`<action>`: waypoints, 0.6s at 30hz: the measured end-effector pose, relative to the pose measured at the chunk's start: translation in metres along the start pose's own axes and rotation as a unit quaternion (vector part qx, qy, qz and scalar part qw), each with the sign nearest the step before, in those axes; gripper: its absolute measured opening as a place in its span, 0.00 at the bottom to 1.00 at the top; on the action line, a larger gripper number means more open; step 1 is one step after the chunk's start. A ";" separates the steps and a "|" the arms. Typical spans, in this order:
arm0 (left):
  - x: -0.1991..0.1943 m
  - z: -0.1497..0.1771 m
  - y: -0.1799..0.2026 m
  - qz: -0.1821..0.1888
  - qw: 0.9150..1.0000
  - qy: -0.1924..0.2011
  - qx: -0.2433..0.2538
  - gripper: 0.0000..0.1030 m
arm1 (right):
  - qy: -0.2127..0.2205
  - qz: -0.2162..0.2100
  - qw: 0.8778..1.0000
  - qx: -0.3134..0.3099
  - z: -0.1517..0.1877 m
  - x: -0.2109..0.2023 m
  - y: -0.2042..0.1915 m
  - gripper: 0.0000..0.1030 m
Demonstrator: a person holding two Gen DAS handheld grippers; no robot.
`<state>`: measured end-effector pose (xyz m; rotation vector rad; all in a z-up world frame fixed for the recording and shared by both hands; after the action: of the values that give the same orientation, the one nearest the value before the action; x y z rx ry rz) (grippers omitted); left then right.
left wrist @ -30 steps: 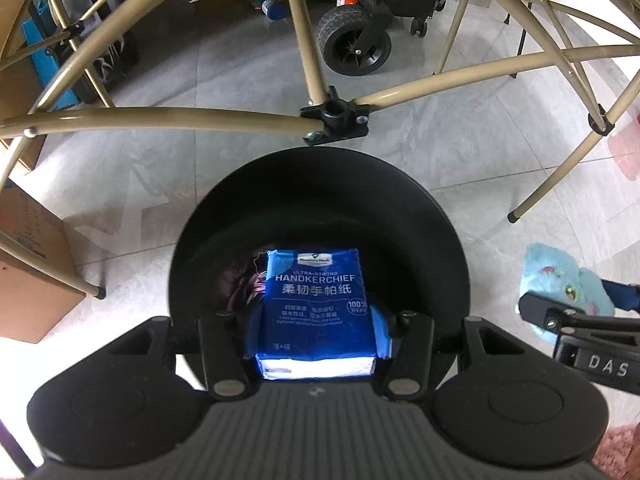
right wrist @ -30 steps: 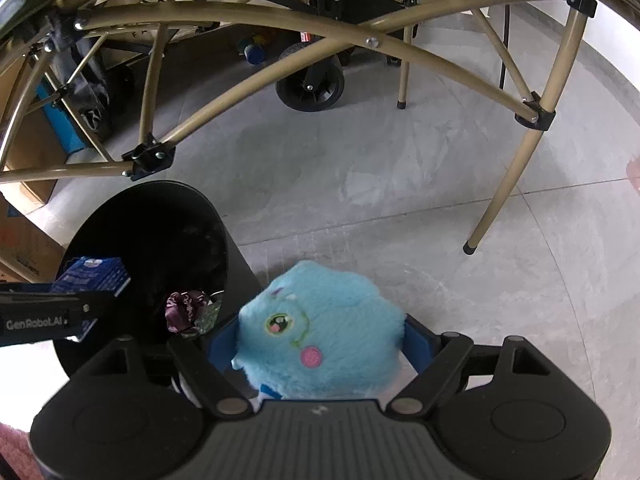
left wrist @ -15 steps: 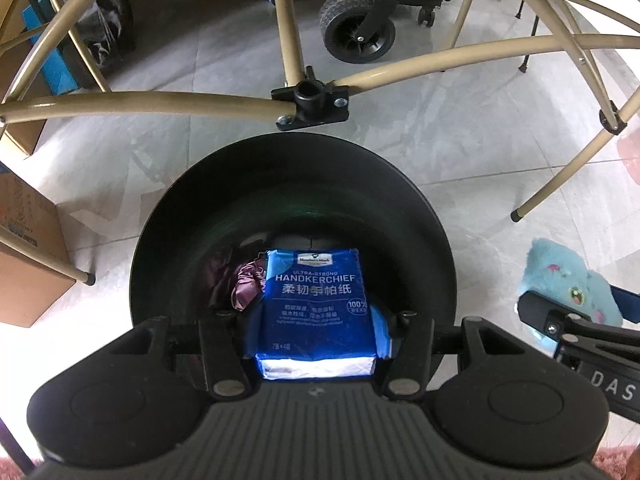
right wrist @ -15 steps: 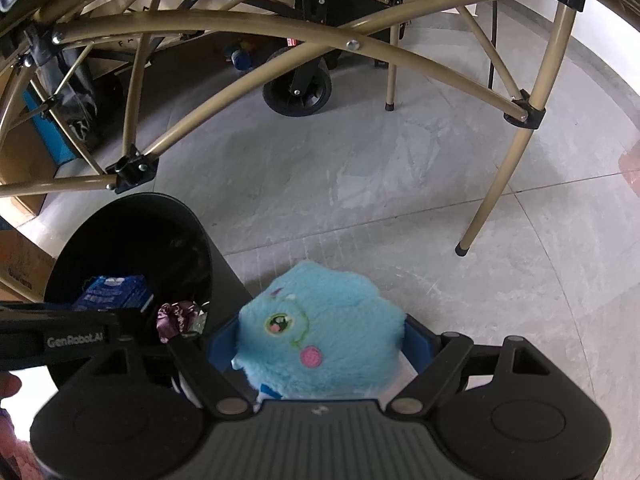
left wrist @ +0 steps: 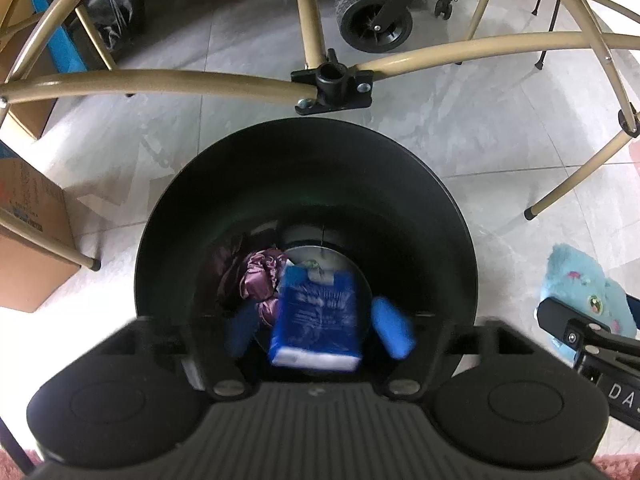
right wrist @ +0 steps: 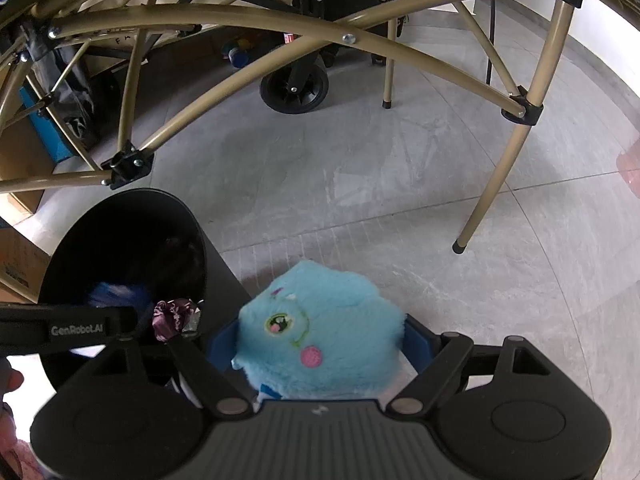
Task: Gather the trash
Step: 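Lower the left gripper into the bin and open it to drop the tissue pack, then raise the left tool away from the bin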
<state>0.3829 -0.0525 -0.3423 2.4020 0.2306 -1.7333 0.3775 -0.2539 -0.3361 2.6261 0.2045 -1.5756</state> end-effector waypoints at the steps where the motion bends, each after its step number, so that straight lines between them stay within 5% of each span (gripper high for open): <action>1: 0.000 0.000 -0.001 0.001 1.000 -0.002 -0.004 0.94 | 0.000 0.001 1.000 -0.001 0.000 0.000 0.000 0.79; 18: 0.000 0.002 -0.007 -0.006 1.000 -0.011 -0.007 0.99 | 0.005 0.003 1.000 -0.004 0.000 -0.002 0.000 0.79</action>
<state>0.3794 -0.0463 -0.3430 2.3763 0.2520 -1.7557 0.3764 -0.2537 -0.3345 2.6269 0.2019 -1.5564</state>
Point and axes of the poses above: each gripper's, at about its wrist camera, not at the fingertips, and x roughly the way its jaws point, y to its right, z to its underside, the point moved 8 cm from there along x, roughly the way its jaws point, and after that the axes turned 9 degrees about -x, right-handed, at the moved point
